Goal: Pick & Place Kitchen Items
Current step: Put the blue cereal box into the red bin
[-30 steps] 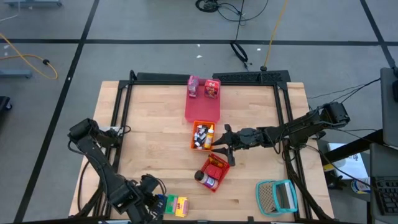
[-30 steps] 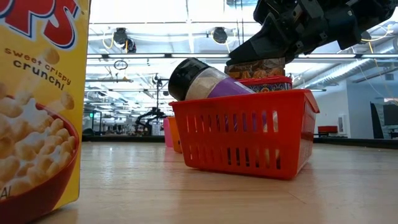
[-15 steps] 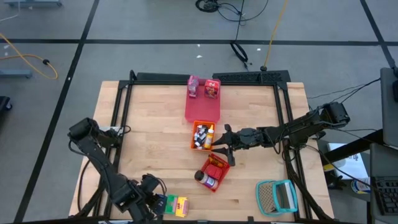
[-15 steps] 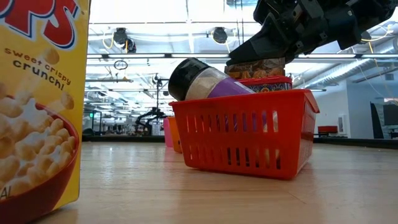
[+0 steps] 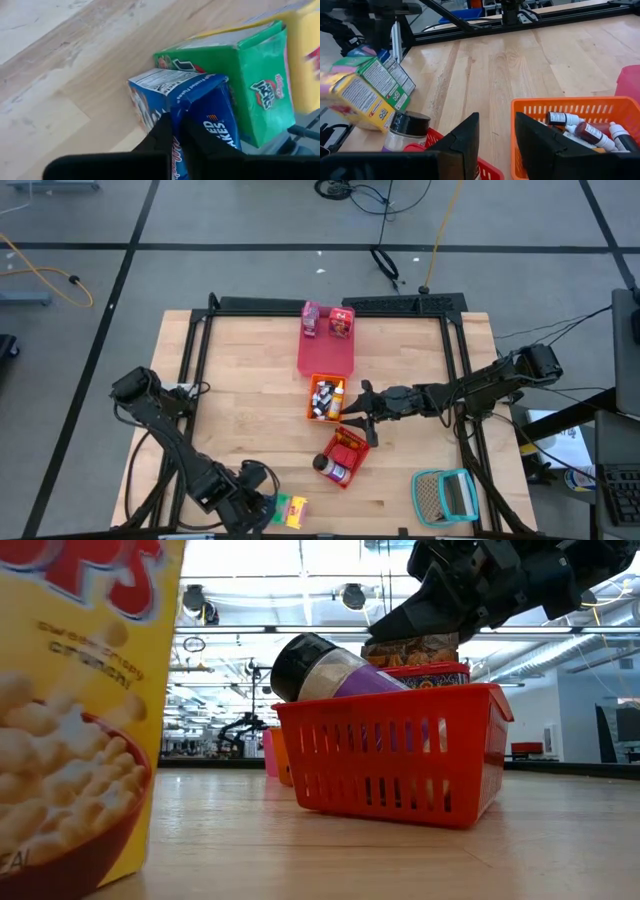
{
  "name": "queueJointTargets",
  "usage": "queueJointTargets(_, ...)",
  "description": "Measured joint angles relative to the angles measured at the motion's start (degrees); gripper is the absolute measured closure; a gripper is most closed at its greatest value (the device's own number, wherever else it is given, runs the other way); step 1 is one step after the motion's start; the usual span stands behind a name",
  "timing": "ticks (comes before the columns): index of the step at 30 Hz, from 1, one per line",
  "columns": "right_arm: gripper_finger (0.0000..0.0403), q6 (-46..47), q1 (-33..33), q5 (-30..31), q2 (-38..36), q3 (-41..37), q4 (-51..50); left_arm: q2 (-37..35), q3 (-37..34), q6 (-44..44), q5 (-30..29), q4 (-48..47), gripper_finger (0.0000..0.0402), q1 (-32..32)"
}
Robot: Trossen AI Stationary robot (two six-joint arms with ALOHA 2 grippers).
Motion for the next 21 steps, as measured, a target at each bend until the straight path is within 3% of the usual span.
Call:
queueJointTargets(12, 0.0287, 0.0, 0.0, 0.0, 0.0, 0.0, -0.5, -6.6, -0.2, 1.5, -5.2, -5.4, 0.0398, 0.5)
queueJointTargets(21, 0.0287, 0.0, 0.0, 0.0, 0.0, 0.0, -0.4, -14.2, -0.1, 10.3, -8.9, -9.4, 0.0399, 6.3)
